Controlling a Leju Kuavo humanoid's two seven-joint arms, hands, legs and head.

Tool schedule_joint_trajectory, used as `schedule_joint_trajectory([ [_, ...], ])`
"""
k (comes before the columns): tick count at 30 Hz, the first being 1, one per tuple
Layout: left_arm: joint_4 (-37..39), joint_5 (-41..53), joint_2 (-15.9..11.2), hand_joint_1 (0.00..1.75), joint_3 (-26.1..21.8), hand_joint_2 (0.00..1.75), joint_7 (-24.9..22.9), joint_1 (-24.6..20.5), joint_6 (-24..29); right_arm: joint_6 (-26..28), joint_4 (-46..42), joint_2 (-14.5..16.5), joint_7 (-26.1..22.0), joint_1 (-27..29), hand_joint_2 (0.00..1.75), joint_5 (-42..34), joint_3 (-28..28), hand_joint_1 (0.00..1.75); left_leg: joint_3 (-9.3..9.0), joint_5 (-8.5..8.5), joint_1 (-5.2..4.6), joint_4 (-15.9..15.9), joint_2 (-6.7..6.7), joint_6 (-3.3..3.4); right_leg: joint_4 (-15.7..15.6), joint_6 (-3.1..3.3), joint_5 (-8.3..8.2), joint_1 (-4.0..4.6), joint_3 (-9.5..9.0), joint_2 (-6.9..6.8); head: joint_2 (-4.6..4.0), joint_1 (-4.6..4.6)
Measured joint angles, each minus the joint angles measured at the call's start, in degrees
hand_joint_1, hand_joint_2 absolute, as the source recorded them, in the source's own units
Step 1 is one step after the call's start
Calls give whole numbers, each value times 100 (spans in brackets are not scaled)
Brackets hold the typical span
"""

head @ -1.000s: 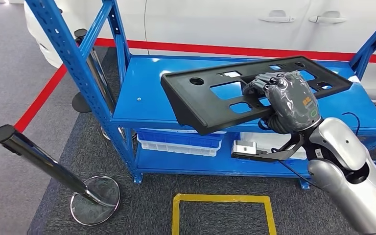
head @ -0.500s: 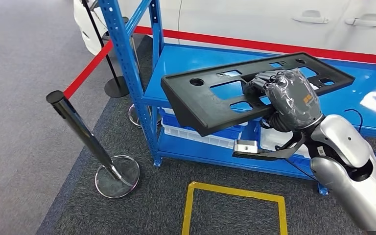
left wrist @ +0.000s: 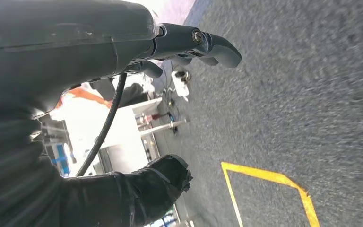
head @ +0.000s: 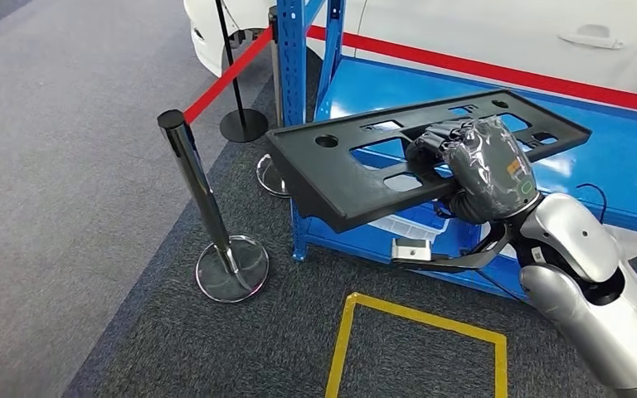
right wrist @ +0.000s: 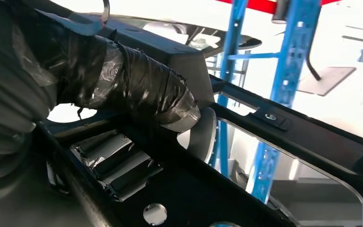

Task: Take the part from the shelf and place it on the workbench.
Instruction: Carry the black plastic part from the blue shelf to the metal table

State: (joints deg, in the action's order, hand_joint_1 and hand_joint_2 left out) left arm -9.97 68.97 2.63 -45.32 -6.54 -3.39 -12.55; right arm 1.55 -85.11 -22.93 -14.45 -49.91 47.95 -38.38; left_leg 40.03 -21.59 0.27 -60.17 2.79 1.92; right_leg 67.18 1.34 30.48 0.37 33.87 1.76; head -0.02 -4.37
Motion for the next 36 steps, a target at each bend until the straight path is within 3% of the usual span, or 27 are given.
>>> schedule_joint_trajectory([
  [1, -2, -2, 14, 0, -5, 175, 0, -4, 4, 1, -5, 0, 1, -17, 175, 0, 0, 175, 42, 66, 4, 8, 51, -12, -388, 87, 4, 36, -271, 102, 1, -12],
  [3, -4, -7, 43, 0, -11, 175, 0, -2, 12, -1, -11, 0, 1, -59, 175, 0, -1, 175, 70, 201, 57, 69, 140, -75, -811, 174, 62, 97, -506, 207, 1, -14],
  [5, -4, -16, 35, 0, -24, 175, -2, 13, 19, -5, -9, 3, 1, -98, 175, 0, -9, 175, 75, 333, 85, 177, 221, -154, -944, 184, -93, 106, -498, 97, 1, 3],
  [6, -4, -23, 35, 0, -32, 175, -4, 14, 21, -9, -6, 11, 1, -114, 175, 0, -17, 175, 99, 284, 76, 174, 181, -182, -1032, 202, -186, 86, -492, 26, 1, 3],
  [7, -4, -32, 35, 0, -42, 175, -8, 13, 22, -11, -4, 21, 1, -126, 175, 0, -28, 175, 147, 112, 65, 75, 96, -205, -1111, 213, -292, 58, -463, -54, 1, -7],
  [10, -4, -49, 37, 0, -58, 175, -13, 7, 27, -16, 7, 45, 3, -143, 175, -1, -56, 175, 361, -702, 103, -806, -184, -305, -1162, 181, -520, 11, -254, -262, 1, -34],
  [11, -4, -49, 36, 0, -61, 175, -13, 7, 30, -17, 13, 48, 5, -143, 175, -2, -64, 175, 391, -786, 128, -1113, -213, -355, -1135, 149, -574, -7, -153, -329, 1, -36],
  [13, -4, -51, 31, 0, -66, 175, -13, 8, 33, -17, 21, 50, 9, -142, 175, -2, -79, 175, 253, -595, 183, -1344, -251, -460, -1037, 76, -665, -58, 74, -462, 1, -39],
  [14, -4, -52, 29, 0, -67, 175, -13, 4, 33, -17, 21, 50, 8, -146, 175, -2, -84, 175, 33, -451, 213, -1173, -302, -512, -957, 36, -695, -84, 190, -523, 1, -41],
  [15, -4, -53, 28, 0, -67, 175, -13, -5, 33, -17, 16, 51, 7, -153, 175, -3, -87, 175, -234, -438, 236, -871, -394, -564, -867, -1, -714, -98, 296, -580, 1, -54],
  [17, -7, -56, 17, 0, -68, 175, -11, -16, 33, -16, 7, 48, 7, -174, 175, -10, -87, 175, -684, -616, 214, -248, -545, -538, -701, -80, -739, -99, 451, -683, 2, -110],
  [18, -8, -57, 12, 0, -69, 175, -10, -13, 33, -16, 7, 49, 9, -181, 175, -13, -87, 175, -756, -713, 186, -95, -567, -478, -664, -119, -763, -92, 485, -730, 3, -130],
  [20, -9, -62, 6, 0, -76, 175, -10, 7, 33, -20, 21, 60, 11, -185, 175, -16, -102, 175, -699, -661, 152, -34, -500, -303, -668, -210, -834, -104, 509, -806, 3, -128],
  [21, -9, -62, 6, 0, -81, 175, -12, 8, 33, -23, 29, 67, 11, -187, 175, -19, -114, 175, -652, -601, 150, -21, -467, -230, -650, -251, -795, -127, 535, -769, 3, -123],
  [22, -9, -63, 6, 0, -86, 175, -14, 6, 33, -26, 37, 71, 14, -189, 175, -26, -127, 175, -594, -529, 150, 1, -437, -159, -552, -282, -644, -146, 582, -670, 2, -120],
  [25, -9, -63, 8, 0, -95, 175, -15, -3, 33, -32, 69, 67, 41, -197, 175, -55, -143, 175, -362, -305, 132, 23, -327, -49, 326, -302, 202, -161, 809, -275, 2, -113],
  [26, -9, -63, 8, 0, -98, 175, -15, -1, 33, -33, 81, 67, 49, -198, 175, -61, -151, 175, -270, -230, 118, 22, -277, -41, 629, -291, 362, -156, 840, -224, 2, -114],
  [27, -9, -64, 8, 0, -100, 175, -15, 1, 32, -34, 92, 67, 50, -197, 175, -63, -162, 175, -178, -159, 105, 19, -225, -42, 796, -273, 389, -150, 802, -201, 2, -119],
  [28, -9, -64, 8, 0, -102, 175, -15, 3, 32, -34, 99, 68, 51, -197, 175, -66, -176, 175, -90, -89, 97, 17, -173, -47, 795, -250, 308, -139, 683, -188, 2, -122],
  [30, -9, -65, 9, 0, -105, 175, -15, 3, 30, -35, 104, 68, 51, -207, 175, -71, -199, 175, 54, 42, 95, 14, -74, -70, 260, -183, 74, -115, 185, -95, 2, -121],
  [32, -9, -68, 17, 0, -108, 175, -15, 2, 25, -35, 102, 68, 51, -226, 175, -76, -211, 175, 137, 174, 94, 38, 21, -119, -469, -123, 67, -88, -339, 100, 2, -125],
  [33, -9, -73, 21, 0, -111, 175, -15, 5, 21, -35, 102, 68, 51, -237, 175, -78, -216, 175, 148, 243, 100, 67, 67, -153, -705, -105, 99, -72, -486, 174, 2, -130],
  [36, -8, -90, 24, 0, -135, 175, -16, 20, 17, -44, 105, 90, 51, -258, 175, -80, -231, 175, 159, 419, 102, 198, 180, -269, -841, -62, -33, -60, -467, 74, 2, -134],
])
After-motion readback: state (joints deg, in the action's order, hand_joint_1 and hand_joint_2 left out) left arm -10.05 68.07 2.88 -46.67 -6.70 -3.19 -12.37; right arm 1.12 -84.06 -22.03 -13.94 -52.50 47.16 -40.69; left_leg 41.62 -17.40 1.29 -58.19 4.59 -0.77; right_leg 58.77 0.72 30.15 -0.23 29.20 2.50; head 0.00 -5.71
